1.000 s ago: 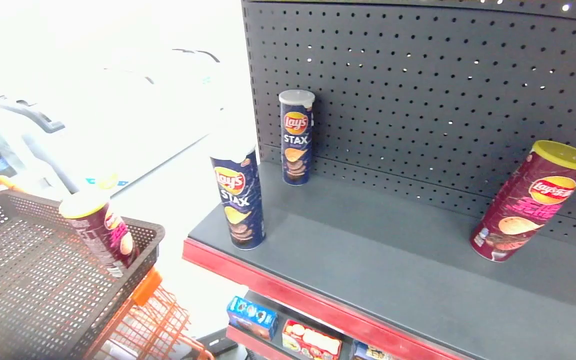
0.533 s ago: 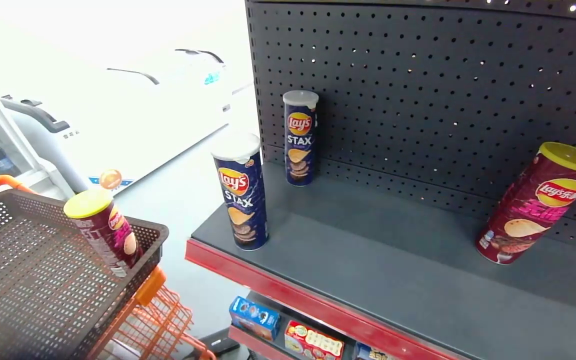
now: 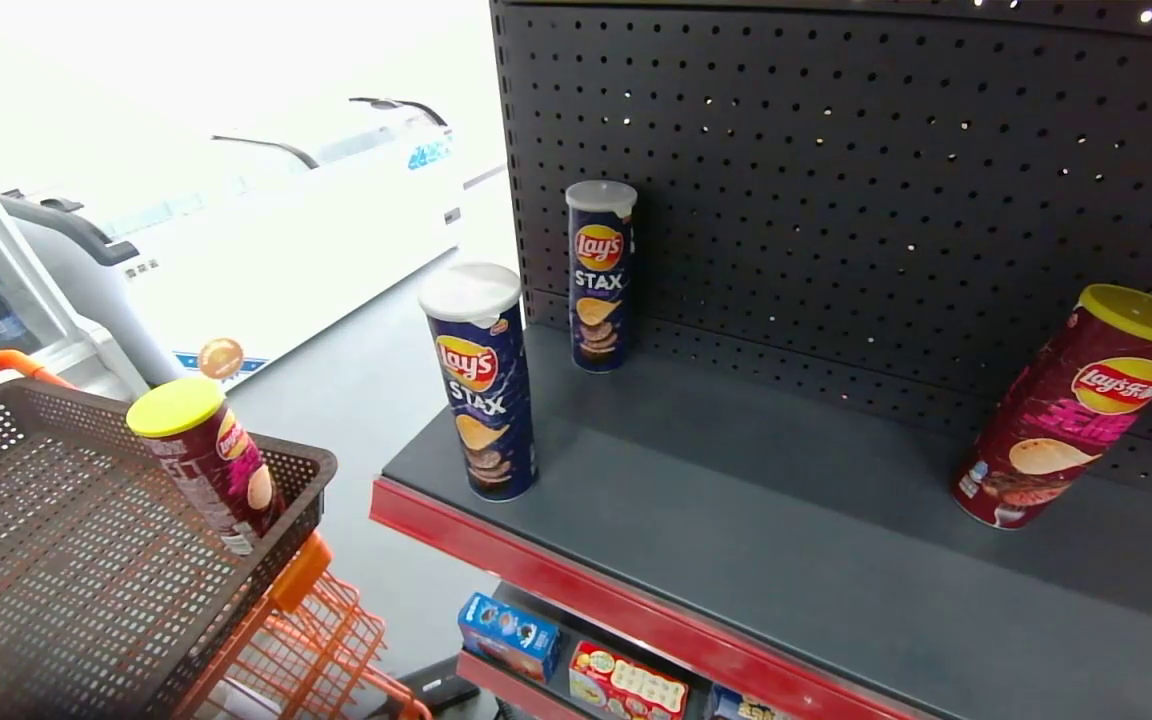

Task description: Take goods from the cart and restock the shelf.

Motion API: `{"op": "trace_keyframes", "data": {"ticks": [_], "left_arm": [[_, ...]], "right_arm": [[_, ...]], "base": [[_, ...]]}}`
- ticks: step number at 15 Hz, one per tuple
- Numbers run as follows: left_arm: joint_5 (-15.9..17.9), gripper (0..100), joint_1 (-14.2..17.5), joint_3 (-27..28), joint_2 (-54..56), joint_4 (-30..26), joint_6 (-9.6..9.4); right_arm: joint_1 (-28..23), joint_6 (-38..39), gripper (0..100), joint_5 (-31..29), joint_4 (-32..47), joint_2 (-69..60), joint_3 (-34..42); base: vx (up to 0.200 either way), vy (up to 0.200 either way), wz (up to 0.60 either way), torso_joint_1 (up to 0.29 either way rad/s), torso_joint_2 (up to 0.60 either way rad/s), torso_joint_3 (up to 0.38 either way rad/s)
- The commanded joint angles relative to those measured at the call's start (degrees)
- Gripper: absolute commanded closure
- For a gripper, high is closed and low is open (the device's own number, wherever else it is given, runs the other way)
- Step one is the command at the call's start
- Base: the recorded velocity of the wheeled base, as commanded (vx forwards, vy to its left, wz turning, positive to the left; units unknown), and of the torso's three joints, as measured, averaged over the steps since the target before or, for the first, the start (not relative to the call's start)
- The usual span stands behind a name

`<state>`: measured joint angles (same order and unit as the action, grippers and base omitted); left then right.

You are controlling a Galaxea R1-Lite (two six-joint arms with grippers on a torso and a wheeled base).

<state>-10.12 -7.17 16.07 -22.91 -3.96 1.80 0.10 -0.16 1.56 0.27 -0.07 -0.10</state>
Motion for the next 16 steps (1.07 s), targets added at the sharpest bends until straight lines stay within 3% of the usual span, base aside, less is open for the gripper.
{"op": "trace_keyframes", "data": {"ticks": [1, 3, 5, 7, 9, 12, 13, 14, 16], "left_arm": [[-0.9, 0, 4.3, 3.9, -14.4, 0.3, 4.00], [-0.9, 0, 5.0, 6.6, -20.5, 1.7, 5.31], [-0.3, 0, 8.5, 9.2, -28.2, 4.8, 6.90], [1.9, 0, 10.5, 12.3, -33.9, 5.0, 6.72], [2.0, 0, 13.3, 13.8, -39.7, 5.5, 6.55], [2.1, 0, 14.2, 15.4, -43.9, 5.8, 6.37], [2.1, 0, 14.3, 16.2, -51.0, 12.8, 6.28], [2.1, 0, 14.3, 16.3, -52.4, 14.9, 6.28], [2.3, 0, 14.6, 17.2, -60.5, 25.4, 5.23]], "right_arm": [[0.0, 0.0, 0, 0.0, 0.0, 0.1, 0.0], [0.0, 0.0, 0, 0.0, 0.0, 0.1, 0.0], [0.0, 0.0, 0, 0.0, 0.0, 0.1, 0.0], [0.0, 0.0, 0, 0.0, 0.0, 0.1, 0.0], [0.0, 0.0, 0, 0.0, 0.0, 0.1, 0.0], [0.0, 0.0, 0, 0.0, 0.0, 0.1, 0.0], [0.0, 0.0, 0, 0.0, 0.0, 0.1, 0.0], [0.0, 0.0, 0, 0.0, 0.0, 0.1, 0.0], [0.0, 0.0, 0, 0.0, 0.0, 0.1, 0.0]], "base": [[0.000, 0.000, 0.00, 0.000, 0.00, 0.000], [0.000, 0.000, 0.00, 0.000, 0.00, 0.000], [0.000, 0.000, 0.00, 0.000, 0.00, 0.000], [0.000, 0.000, 0.00, 0.000, 0.00, 0.000], [0.000, 0.000, 0.00, 0.000, 0.00, 0.000], [0.000, 0.000, 0.00, 0.000, 0.00, 0.000], [0.000, 0.000, 0.00, 0.000, 0.00, 0.000], [0.000, 0.000, 0.00, 0.000, 0.00, 0.000], [0.000, 0.000, 0.00, 0.000, 0.00, 0.000]]}}
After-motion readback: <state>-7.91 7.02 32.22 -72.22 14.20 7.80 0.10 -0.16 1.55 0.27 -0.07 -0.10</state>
